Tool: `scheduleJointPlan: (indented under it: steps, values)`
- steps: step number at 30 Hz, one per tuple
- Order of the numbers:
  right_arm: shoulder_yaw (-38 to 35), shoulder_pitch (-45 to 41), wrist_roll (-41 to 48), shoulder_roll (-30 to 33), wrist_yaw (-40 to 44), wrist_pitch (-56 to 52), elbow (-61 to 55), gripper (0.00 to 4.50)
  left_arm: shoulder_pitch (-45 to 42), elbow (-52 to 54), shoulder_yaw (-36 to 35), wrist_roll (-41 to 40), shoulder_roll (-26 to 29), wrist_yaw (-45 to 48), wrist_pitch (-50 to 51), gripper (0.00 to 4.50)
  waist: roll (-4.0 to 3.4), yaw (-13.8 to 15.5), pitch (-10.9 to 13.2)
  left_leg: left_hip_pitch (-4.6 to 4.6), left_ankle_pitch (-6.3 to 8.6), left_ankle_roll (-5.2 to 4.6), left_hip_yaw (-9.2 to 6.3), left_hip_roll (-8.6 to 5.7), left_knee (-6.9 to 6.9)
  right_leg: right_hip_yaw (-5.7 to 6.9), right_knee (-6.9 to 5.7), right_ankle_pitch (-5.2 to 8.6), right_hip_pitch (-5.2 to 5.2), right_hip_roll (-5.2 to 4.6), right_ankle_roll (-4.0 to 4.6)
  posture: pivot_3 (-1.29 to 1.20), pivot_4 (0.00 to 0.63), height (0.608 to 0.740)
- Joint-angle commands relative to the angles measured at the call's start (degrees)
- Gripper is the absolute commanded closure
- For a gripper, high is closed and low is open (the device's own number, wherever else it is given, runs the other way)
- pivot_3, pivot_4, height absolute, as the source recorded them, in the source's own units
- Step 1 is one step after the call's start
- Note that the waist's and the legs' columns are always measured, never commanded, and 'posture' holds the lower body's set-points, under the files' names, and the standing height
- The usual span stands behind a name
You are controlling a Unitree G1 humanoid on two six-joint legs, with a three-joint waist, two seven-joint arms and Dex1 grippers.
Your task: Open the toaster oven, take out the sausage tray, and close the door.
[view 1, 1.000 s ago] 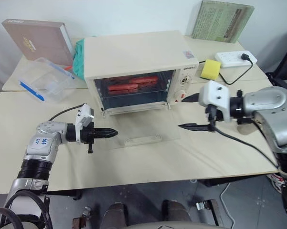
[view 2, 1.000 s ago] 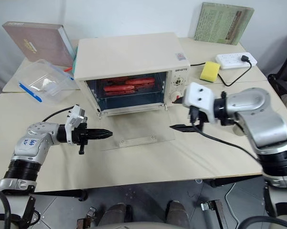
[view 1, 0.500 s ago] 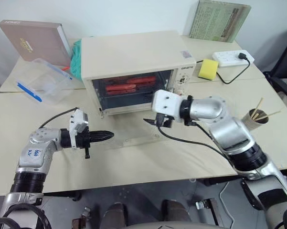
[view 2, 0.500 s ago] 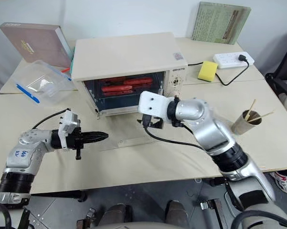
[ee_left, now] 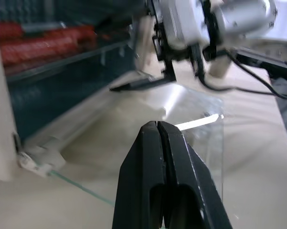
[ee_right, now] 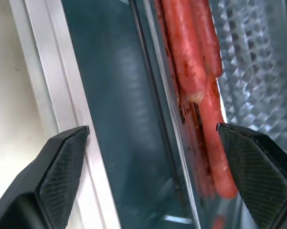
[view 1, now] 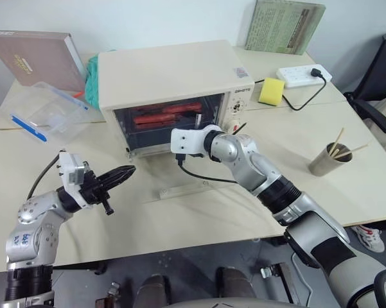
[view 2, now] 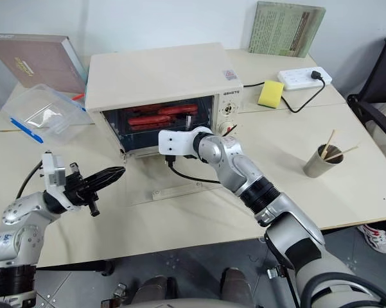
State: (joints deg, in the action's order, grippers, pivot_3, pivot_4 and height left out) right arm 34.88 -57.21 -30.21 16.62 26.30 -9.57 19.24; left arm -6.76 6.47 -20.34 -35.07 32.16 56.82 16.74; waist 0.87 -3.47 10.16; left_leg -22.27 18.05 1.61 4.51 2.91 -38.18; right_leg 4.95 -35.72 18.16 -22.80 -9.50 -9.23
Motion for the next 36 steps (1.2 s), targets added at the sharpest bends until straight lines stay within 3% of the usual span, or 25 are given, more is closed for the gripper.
scheduleJointPlan:
  steps: [1,5,7,19,24,34,36]
  values:
    - [2.1,-1.3,-5.5,-2.2,-3.6,1.2,2.9,0.00,3.1,5.2,-2.9,-3.1,-1.0,-2.1,-0.7,4.48,0.00,-0.1,0.0,0.02,0.00,0.00,0.00,0.00,0.00,0.00,-0.01,0.00,0.00,0.00,0.00,0.00,0.150,0.740]
    - [2.5,-2.9,-9.9,-3.9,-6.3,-0.2,6.4,0.00,4.9,7.6,-3.5,-4.5,-1.7,-3.9,-0.2,4.48,0.02,-0.1,0.0,0.02,0.00,0.01,0.02,0.01,-0.02,-0.03,-0.02,0.00,0.01,0.00,0.01,0.00,0.150,0.740]
    - [2.2,-3.1,-10.7,-4.6,-6.4,-0.5,7.4,0.39,5.4,8.1,-3.4,-4.8,-1.6,-4.4,-0.2,4.50,0.02,0.0,0.0,0.03,0.00,0.01,0.01,0.01,-0.01,-0.02,-0.03,0.00,0.01,0.00,0.02,0.00,0.150,0.740]
    - [0.9,-0.9,-13.2,-5.7,-4.7,-3.7,3.7,4.44,5.6,7.7,-4.6,-8.0,-0.9,-4.9,1.0,4.50,0.02,0.0,0.0,0.04,0.01,0.02,0.01,0.01,0.01,-0.02,-0.03,0.00,0.01,0.00,0.03,0.00,0.150,0.740]
    - [0.5,0.6,-14.4,-6.0,-4.5,-3.5,1.4,4.50,5.6,7.9,-6.1,-11.8,0.6,-4.9,4.9,3.05,0.03,0.0,0.0,0.04,0.02,0.03,0.01,0.01,0.02,-0.01,-0.03,0.00,0.01,0.00,0.03,0.00,0.150,0.740]
    - [0.0,4.0,-15.5,-3.1,-3.3,-0.3,-5.3,4.50,8.0,8.5,-11.0,-13.8,1.6,-3.9,3.2,0.06,0.02,-0.2,0.0,0.06,0.04,0.06,0.01,0.01,0.07,0.00,-0.02,0.00,0.01,0.00,0.03,0.00,0.150,0.740]
    - [0.2,5.0,-15.8,-2.0,-3.4,1.0,-6.8,4.50,8.4,8.3,-11.7,-14.0,1.9,-3.7,3.2,0.02,0.03,-0.1,0.0,0.06,0.04,0.06,0.01,0.01,0.07,0.00,-0.01,0.00,0.01,0.00,0.03,0.00,0.150,0.740]
